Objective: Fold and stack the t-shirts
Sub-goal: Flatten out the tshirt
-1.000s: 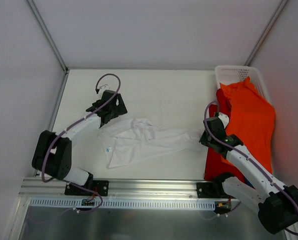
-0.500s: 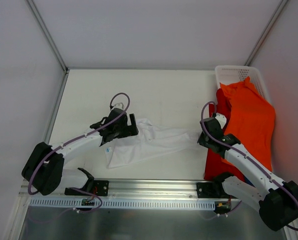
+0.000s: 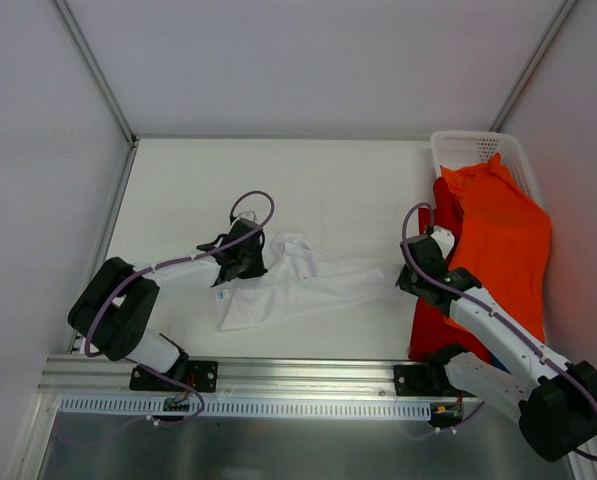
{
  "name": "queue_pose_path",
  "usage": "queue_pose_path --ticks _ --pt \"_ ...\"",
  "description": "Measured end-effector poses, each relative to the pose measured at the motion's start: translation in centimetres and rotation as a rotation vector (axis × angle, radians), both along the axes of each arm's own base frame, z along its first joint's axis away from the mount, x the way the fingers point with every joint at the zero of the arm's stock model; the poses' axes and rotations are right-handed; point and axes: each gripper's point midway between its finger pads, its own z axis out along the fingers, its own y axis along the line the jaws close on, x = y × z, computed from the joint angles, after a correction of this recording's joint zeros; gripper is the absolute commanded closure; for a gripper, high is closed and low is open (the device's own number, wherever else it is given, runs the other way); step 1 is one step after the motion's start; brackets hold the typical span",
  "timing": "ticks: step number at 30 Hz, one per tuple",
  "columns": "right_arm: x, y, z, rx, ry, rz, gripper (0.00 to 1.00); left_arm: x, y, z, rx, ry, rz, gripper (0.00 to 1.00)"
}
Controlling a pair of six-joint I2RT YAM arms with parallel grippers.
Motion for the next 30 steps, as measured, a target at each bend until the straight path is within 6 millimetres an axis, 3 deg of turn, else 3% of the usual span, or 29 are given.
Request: queue_pose_path --ticks 5,8,12,16,18,21,22,23,26,30 --pt "0.1 0.1 -0.5 -0.007 0.015 0.0 1.0 0.1 0.0 0.3 -0.001 -0.008 -0.005 1.0" --pt "0.2 0.1 -1.1 -0.014 0.029 0.001 1.0 0.3 -0.1 1.5 -0.012 -0.031 -0.008 1.0" --pt "0.5 0.4 -1.5 -0.015 0.034 0.003 1.0 2.1 -0.3 5.3 -0.016 -0.13 0.001 1.0" --pt "0.8 0.5 -2.0 -0.025 0.052 0.008 1.0 5.2 -0.6 9.4 0.004 -0.246 0.024 1.0" --pt "1.1 0.7 -2.2 -0.029 0.059 0.012 1.0 6.7 -1.0 10.4 0.017 -0.277 0.034 1.0" --pt "1.9 1.1 -2.0 -0.035 0.059 0.02 1.0 8.8 -1.5 9.7 0.063 -0.274 0.05 0.82" --pt "2.1 1.2 -2.0 -0.036 0.057 0.023 1.0 9.5 -1.5 8.9 0.084 -0.262 0.054 0.68" --pt "2.4 1.3 -1.9 -0.038 0.055 0.026 1.0 10.1 -1.4 7.9 0.11 -0.245 0.055 0.35" --pt "3.1 1.6 -1.9 -0.042 0.054 0.033 1.0 12.3 -0.8 4.6 0.162 -0.178 0.083 0.01" --pt "3.5 1.8 -2.3 -0.053 0.062 0.043 1.0 15.6 1.7 1.0 0.181 -0.104 0.16 0.01"
